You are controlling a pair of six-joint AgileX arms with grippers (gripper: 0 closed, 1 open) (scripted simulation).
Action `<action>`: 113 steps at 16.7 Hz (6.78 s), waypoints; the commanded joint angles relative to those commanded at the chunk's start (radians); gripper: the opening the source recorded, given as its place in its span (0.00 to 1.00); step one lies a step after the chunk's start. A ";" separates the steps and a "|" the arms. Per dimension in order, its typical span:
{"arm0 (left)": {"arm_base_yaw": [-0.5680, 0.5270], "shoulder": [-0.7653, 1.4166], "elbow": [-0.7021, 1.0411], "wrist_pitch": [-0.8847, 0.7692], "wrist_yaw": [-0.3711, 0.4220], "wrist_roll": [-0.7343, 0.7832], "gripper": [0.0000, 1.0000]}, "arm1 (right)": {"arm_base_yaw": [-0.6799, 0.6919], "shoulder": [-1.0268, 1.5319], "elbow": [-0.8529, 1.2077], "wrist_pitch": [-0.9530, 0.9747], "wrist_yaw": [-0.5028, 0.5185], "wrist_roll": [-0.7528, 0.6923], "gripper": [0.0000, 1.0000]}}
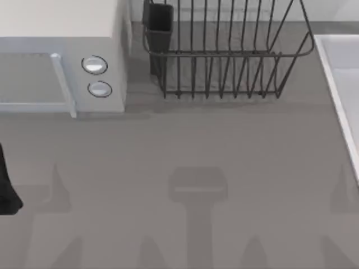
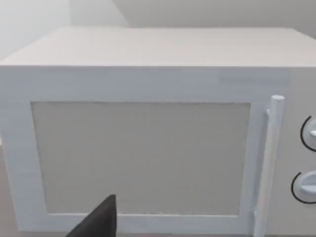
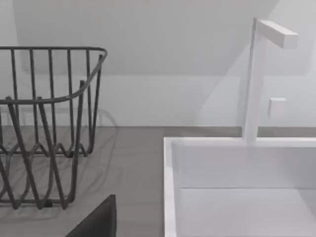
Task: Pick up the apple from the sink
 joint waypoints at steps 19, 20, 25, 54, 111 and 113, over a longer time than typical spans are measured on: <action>0.000 0.000 0.000 0.000 0.000 0.000 1.00 | 0.000 0.000 0.000 0.000 0.000 0.000 1.00; 0.000 0.000 0.000 0.000 0.000 0.000 1.00 | 0.000 0.000 0.000 0.000 0.000 0.000 1.00; 0.000 0.000 0.000 0.000 0.000 0.000 1.00 | -0.003 0.010 0.009 -0.007 0.000 -0.003 1.00; 0.000 0.000 0.000 0.000 0.000 0.000 1.00 | -0.401 2.005 1.436 -1.002 0.001 -0.384 1.00; 0.000 0.000 0.000 0.000 0.000 0.000 1.00 | -0.405 2.041 1.773 -1.293 -0.016 -0.378 0.00; 0.000 0.000 0.000 0.000 0.000 0.000 1.00 | -0.404 2.000 1.840 -1.385 -0.017 -0.377 0.00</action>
